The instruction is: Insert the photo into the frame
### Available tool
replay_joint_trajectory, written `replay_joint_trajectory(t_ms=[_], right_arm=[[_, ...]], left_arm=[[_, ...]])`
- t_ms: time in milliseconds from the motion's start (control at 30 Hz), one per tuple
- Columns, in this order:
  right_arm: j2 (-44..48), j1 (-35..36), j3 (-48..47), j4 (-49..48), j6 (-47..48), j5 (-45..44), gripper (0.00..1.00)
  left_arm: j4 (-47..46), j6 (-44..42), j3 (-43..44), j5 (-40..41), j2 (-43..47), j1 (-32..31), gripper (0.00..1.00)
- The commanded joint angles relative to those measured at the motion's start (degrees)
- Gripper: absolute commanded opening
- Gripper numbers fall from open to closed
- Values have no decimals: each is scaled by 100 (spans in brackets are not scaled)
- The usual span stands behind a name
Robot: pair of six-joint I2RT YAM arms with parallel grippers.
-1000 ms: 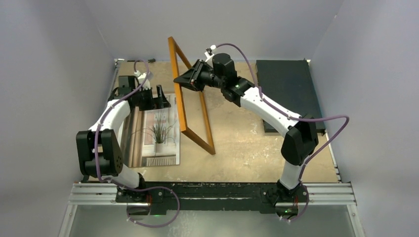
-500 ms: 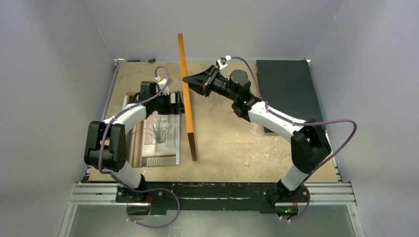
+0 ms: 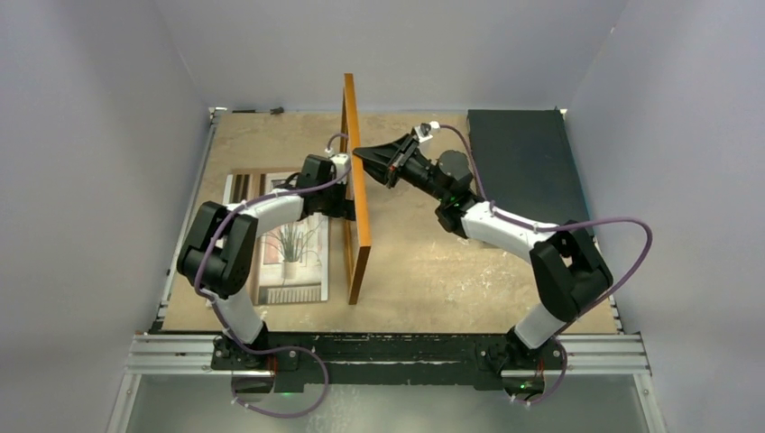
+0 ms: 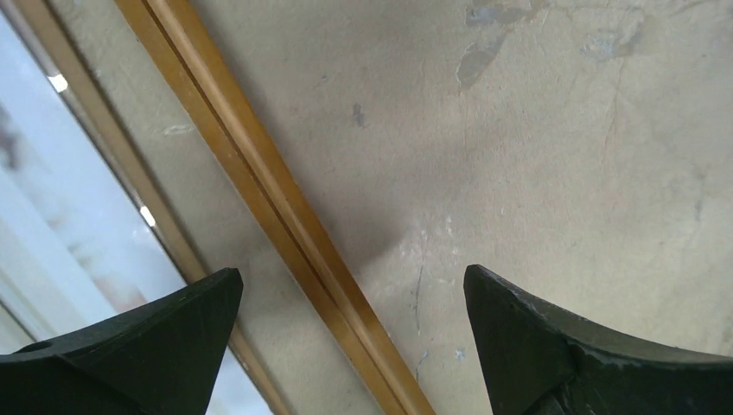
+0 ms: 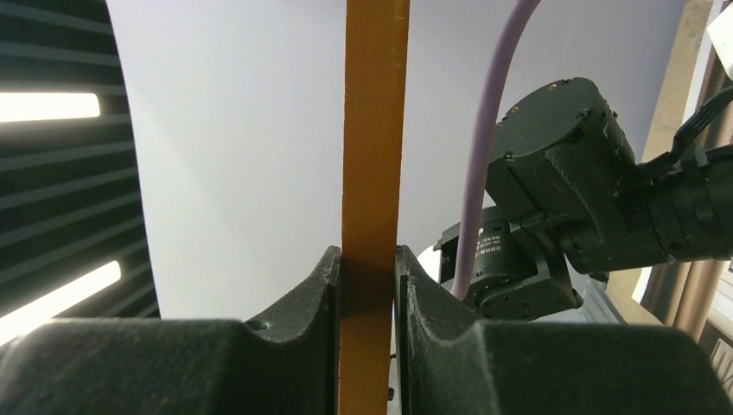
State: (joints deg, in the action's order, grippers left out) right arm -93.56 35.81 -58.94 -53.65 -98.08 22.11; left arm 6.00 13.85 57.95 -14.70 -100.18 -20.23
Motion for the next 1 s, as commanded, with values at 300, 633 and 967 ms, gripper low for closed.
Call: replay_joint_trajectory(t_ms=[300, 633, 967], right_arm=[[1086, -1043, 1135, 152, 461, 907, 31], [1466, -1512, 1294, 1588, 1345, 1351, 59], [1699, -2008, 737, 3864, 2777, 1347, 70]], left_arm=[[119, -360, 385, 1075, -307, -243, 77], [220, -488, 367, 1067, -487, -256, 73], [301, -480, 361, 1143, -277, -254, 72]])
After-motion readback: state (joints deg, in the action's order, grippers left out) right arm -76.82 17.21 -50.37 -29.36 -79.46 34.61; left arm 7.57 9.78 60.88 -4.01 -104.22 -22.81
